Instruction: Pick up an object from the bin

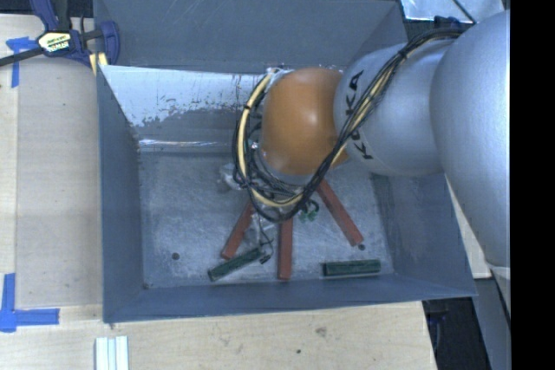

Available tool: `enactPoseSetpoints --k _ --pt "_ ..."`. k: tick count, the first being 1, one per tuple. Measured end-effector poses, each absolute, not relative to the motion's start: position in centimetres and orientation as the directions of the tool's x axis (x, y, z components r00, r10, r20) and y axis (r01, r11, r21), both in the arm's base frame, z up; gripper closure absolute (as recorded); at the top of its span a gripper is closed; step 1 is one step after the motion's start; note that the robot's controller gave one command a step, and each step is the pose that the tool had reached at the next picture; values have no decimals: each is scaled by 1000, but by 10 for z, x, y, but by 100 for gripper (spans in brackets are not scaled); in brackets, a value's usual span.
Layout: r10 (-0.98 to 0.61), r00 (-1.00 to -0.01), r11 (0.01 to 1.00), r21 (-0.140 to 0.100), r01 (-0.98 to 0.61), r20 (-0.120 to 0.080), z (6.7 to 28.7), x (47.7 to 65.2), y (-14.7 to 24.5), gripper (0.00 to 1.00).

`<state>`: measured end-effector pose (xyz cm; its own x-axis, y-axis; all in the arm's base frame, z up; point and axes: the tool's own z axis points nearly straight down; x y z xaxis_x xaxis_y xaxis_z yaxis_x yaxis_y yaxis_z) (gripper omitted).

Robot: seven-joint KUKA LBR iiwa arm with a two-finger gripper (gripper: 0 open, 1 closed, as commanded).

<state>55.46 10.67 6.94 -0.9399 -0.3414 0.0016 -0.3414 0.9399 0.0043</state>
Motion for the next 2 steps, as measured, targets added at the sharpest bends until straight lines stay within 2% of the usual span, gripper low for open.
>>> enactPoseSetpoints --k 1,2 --pt "-284 -959 959 1 -284 -4 72 557 78 100" --pt "-283 -959 959 1 -283 -4 72 557 78 100"
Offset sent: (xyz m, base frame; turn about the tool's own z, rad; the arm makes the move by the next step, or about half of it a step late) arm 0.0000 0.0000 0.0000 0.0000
